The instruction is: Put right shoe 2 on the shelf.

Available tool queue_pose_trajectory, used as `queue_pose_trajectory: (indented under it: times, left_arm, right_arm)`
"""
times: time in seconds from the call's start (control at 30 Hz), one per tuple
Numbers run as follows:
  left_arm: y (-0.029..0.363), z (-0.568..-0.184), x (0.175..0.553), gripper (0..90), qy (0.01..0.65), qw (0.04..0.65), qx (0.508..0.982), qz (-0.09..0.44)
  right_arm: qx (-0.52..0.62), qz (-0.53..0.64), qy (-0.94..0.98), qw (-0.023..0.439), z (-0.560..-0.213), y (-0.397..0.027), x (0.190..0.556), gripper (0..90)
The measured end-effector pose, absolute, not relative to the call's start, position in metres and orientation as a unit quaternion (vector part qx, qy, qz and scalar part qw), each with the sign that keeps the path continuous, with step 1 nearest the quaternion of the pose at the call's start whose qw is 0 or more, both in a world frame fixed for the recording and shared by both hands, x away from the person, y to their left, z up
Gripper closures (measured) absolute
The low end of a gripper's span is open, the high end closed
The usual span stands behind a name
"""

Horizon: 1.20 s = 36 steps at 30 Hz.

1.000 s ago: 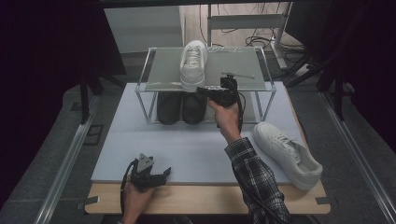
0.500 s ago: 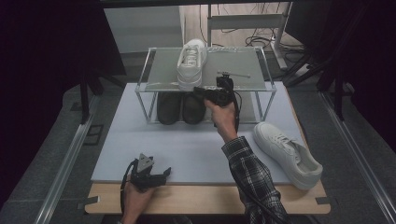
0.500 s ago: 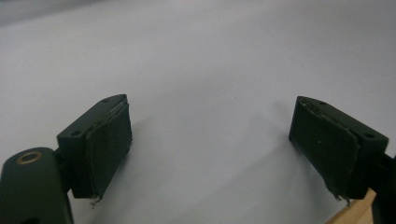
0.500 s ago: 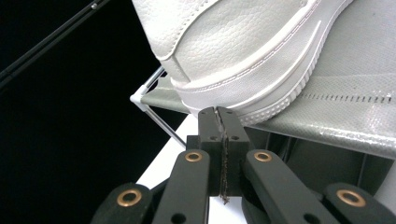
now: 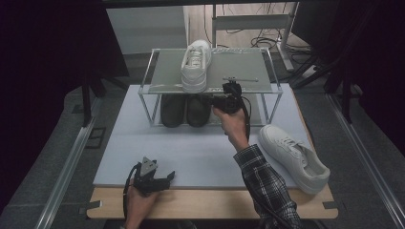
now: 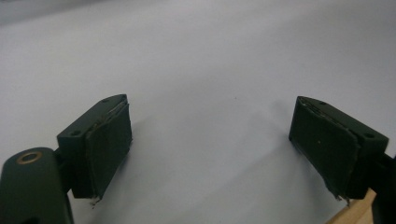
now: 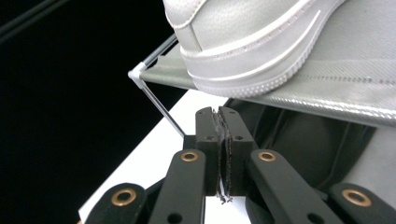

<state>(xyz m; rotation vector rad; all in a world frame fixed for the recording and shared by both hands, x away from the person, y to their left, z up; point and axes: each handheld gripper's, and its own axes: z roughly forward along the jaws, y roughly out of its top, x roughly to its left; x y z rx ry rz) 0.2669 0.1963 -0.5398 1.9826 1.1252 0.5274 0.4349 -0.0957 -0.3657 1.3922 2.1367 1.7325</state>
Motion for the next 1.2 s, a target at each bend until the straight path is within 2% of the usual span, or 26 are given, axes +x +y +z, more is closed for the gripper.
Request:
queue_pose_trajectory:
  times: [0.23,0.6,0.83,1.2]
  left_arm:
    - [0.196,-0.540,0.267,12.8,0.443,0.390,0.780,0.207]
    - [0.196,-0.540,0.267,12.8,0.442,0.389,0.781,0.208]
    - [0.196,-0.540,0.267,12.8,0.443,0.389,0.781,0.208]
    - [0.196,-0.540,0.267,12.8,0.443,0.389,0.781,0.208]
  right_arm:
    - [0.441,0.543,0.713,0.051,-0.370,-0.099,0.427,83.7]
    - [0.419,0.518,0.742,0.075,-0.376,-0.103,0.412,72.1]
    - [0.400,0.496,0.764,0.104,-0.381,-0.107,0.401,61.7]
    - [0.383,0.459,0.790,0.137,-0.393,-0.113,0.383,53.5]
